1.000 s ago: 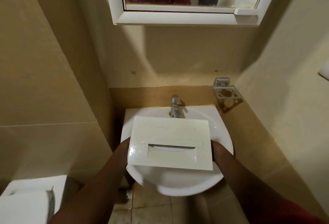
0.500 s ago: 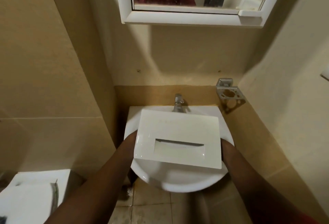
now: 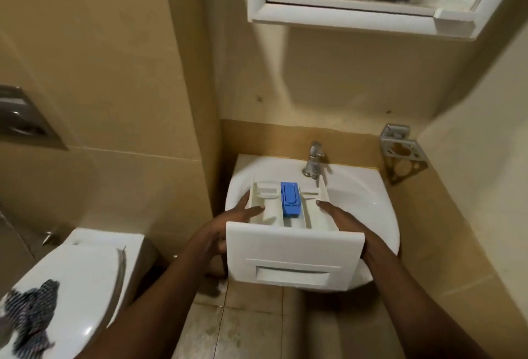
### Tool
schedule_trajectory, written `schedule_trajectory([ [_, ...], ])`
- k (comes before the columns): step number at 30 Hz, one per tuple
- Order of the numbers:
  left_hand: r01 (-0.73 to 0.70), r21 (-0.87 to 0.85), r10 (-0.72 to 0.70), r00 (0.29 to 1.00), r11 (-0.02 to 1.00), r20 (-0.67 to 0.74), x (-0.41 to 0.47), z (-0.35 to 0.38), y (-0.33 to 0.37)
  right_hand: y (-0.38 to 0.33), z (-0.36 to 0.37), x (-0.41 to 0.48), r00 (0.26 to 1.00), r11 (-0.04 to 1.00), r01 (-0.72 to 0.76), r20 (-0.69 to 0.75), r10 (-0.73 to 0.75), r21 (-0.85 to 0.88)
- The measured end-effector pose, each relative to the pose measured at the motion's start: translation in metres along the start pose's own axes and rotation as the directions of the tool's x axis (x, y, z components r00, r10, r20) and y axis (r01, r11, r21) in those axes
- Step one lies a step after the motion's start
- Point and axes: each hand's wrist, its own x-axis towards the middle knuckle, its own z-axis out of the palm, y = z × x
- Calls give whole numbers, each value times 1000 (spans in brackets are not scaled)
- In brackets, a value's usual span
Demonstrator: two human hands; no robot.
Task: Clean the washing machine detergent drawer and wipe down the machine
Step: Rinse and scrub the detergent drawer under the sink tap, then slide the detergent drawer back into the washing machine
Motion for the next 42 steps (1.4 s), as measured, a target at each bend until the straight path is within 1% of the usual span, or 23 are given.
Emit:
schedule_trajectory([
  [2, -33, 37, 33, 999, 999, -9, -19, -9, -6, 6, 13, 2, 999, 999, 36, 27, -36, 5],
  [5, -53, 48, 56, 996, 997, -66, -49, -43, -33, 13, 52, 0, 991, 994, 98, 91, -93, -54],
  [8, -74, -23, 71, 989, 997, -133, -100, -72, -58, 12, 103, -13, 971, 973, 184, 177, -159, -138],
  [10, -127, -66, 108, 967, 990, -232, -148, -98, -79, 14, 149, -30, 943, 948, 267, 251, -220, -174],
  [11, -164, -118, 123, 948, 979, -293, -173, -115, -90, 16, 174, -39, 930, 932, 304, 272, -246, -198],
  [12, -202, -171, 126, 918, 964, -375, -199, -133, -104, 19, 200, -46, 917, 917, 336, 299, -266, -216],
  [13, -247, -236, 109, 871, 940, -479, -226, -151, -121, 24, 225, -56, 899, 905, 365, 334, -282, -220],
  [15, -391, -338, 59, 723, 856, -689, -282, -181, -157, 37, 279, -78, 866, 884, 406, 407, -291, -232],
  [16, -473, -371, 34, 651, 799, -759, -311, -194, -175, 45, 308, -87, 848, 873, 424, 445, -289, -242],
  [17, -541, -403, 11, 607, 738, -795, -336, -202, -188, 51, 335, -97, 830, 867, 434, 483, -278, -246],
  [20, -675, -458, -23, 548, 578, -836, -412, -213, -219, 67, 421, -141, 765, 844, 476, 590, -258, -247],
  [22, -742, -437, -39, 488, 509, -872, -466, -222, -237, 82, 481, -175, 707, 818, 512, 670, -228, -261],
  [23, -761, -430, -71, 456, 485, -887, -481, -225, -243, 87, 503, -185, 674, 811, 526, 707, -213, -256],
  [24, -794, -412, -105, 411, 447, -905, -502, -227, -255, 96, 528, -196, 642, 804, 538, 741, -197, -252],
  [27, -891, -312, -164, 272, 329, -948, -553, -231, -286, 117, 591, -237, 586, 804, 544, 794, -161, -239],
  [29, -944, -242, -194, 199, 225, -960, -581, -235, -306, 130, 627, -264, 552, 809, 544, 821, -145, -223],
  [30, -962, -214, -191, 181, 169, -965, -596, -237, -316, 137, 646, -276, 548, 809, 541, 826, -131, -230],
  [32, -977, -185, -149, 168, 109, -974, -615, -241, -332, 149, 678, -292, 534, 797, 548, 839, -101, -252],
  [34, -980, -176, -95, 167, 93, -981, -629, -246, -344, 157, 703, -307, 518, 798, 551, 850, -95, -246],
  [36, -978, -152, -72, 143, 145, -987, -649, -252, -352, 172, 736, -324, 499, 780, 559, 865, -45, -282],
  [39, -971, -124, -108, 104, 202, -989, -672, -272, -362, 186, 775, -342, 412, 758, 601, 911, -18, -256],
  [40, -975, -110, -133, 85, 194, -988, -678, -284, -366, 191, 791, -344, 385, 751, 608, 923, 7, -259],
  [42, -984, -103, -176, 77, 144, -981, -691, -308, -371, 196, 819, -348, 344, 743, 613, 937, 54, -268],
])
